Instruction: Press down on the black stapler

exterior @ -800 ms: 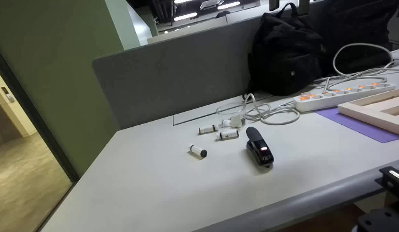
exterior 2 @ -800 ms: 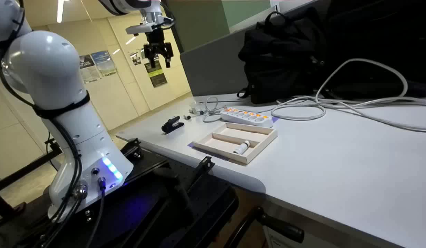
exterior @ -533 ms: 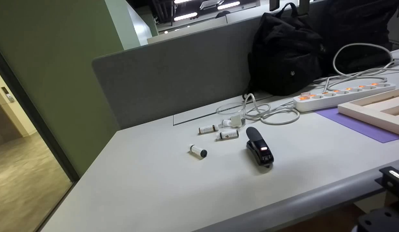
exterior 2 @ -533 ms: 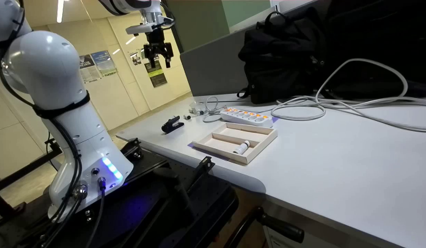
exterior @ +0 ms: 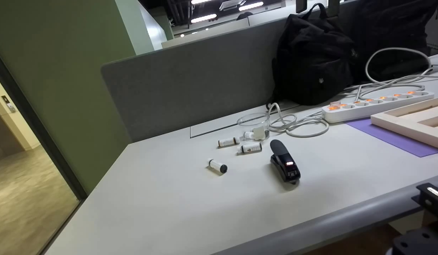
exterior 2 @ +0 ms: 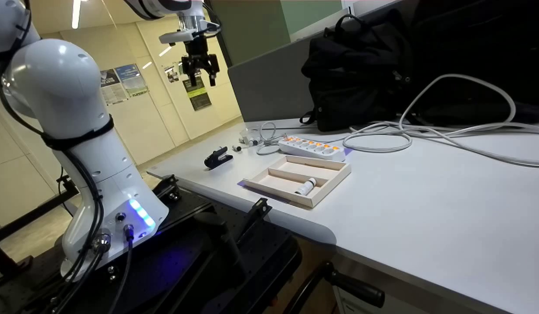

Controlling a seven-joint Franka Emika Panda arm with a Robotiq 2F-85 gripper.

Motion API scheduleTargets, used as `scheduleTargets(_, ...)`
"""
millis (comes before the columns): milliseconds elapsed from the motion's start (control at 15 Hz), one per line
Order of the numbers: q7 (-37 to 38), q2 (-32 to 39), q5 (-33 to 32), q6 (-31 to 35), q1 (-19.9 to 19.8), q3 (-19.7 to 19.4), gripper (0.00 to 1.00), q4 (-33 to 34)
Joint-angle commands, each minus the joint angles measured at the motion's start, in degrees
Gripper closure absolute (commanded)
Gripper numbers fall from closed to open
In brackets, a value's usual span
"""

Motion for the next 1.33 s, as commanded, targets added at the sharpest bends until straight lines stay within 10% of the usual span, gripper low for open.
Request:
scheduleTargets(0, 2.1, 2.6, -2.5, 6.0, 1.2, 4.7, 0.02, 0.9)
scheduleTargets(67, 2.9, 3.1, -4.7, 9.8, 2.1, 6.8, 0.26, 0.4)
scheduleTargets(400, 14.0, 13.1, -23.8, 16.9, 5.8, 15.4, 0.54, 1.8)
scheduleTargets(733, 16.2, 26.9, -43.4, 24.4, 9.5, 13.8, 0.86, 6.4)
scheduleTargets(1267, 3.1, 43.0, -35.0, 15.4, 9.8, 11.3, 1.00, 23.2)
